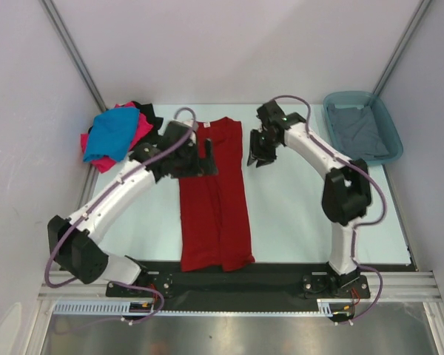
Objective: Fold and stack the t-shirts
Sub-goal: Fold the tshirt
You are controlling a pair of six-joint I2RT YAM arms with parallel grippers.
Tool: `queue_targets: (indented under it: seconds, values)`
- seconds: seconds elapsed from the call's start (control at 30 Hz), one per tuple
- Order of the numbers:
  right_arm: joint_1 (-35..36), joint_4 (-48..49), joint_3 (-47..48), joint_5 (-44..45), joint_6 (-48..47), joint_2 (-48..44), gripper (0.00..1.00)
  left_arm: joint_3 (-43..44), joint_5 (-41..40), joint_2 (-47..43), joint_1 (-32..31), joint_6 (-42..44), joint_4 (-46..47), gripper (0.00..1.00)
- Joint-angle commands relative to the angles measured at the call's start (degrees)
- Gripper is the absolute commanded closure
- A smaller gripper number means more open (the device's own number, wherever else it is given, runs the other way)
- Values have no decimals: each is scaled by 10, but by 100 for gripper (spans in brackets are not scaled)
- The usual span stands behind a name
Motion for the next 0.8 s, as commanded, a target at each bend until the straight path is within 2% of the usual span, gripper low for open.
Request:
queue_targets:
  seconds: [0.0,0.1,0.13,0.23,0.37,0.43,0.77]
  values:
    - [-3,-13,142,-32,-8,101,58,40,29,43,88,48,-3,0]
    - [-16,-50,258,-51,3,200,58,95,61,112,137,69,-20,0]
    - [-23,-64,333,-59,5,226,58,109,62,127,144,73,-23,0]
    - [-45,-47,415,-103,20,293,57,143,81,178,171,80,3,0]
    - [-72,2,423,-153,52,330,52,185,104,256,204,82,13,0]
    - [-82,27,419,-169,55,342,44,218,103,290,219,88,-2,0]
    - [-145,151,427,-299,123,419,41,250,170,386,300,47,73,0]
